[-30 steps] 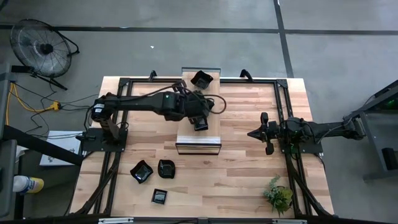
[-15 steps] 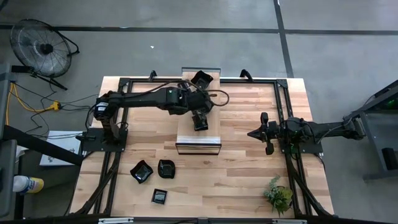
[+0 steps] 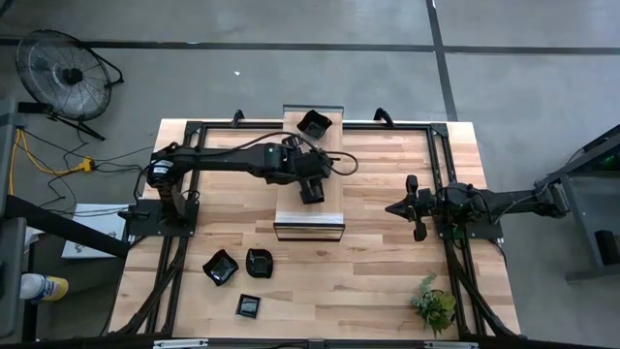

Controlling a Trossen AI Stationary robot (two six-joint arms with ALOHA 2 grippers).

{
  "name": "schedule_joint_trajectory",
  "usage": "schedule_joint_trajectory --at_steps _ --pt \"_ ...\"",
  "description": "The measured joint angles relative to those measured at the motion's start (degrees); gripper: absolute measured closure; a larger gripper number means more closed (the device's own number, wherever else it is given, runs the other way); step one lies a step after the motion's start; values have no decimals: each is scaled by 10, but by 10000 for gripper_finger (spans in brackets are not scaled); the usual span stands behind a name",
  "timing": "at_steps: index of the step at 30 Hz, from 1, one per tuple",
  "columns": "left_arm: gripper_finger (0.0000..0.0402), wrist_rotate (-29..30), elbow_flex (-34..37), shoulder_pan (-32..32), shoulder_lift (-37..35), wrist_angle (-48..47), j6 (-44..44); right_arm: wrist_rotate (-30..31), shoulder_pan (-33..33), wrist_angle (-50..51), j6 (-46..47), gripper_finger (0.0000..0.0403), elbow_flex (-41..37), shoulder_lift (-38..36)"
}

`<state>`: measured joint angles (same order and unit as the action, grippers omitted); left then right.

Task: Pick & Place Mini shaped plates
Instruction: Stack the square-shaped plate on top of the stacked square-shaped plates on the shelf

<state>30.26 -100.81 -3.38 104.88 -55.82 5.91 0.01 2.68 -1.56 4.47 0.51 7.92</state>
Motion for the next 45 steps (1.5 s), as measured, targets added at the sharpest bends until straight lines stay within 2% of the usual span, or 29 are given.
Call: schedule_joint_trajectory --at_steps 11,28,45 --pt "401 -61 10 1 0 9 -13 0 0 0 0 398 0 0" --pt "401 -116 10 1 0 22 -42 0 0 0 0 398 0 0" --pt "401 -122 11 4 -8 19 -59 0 0 0 0 398 0 0"
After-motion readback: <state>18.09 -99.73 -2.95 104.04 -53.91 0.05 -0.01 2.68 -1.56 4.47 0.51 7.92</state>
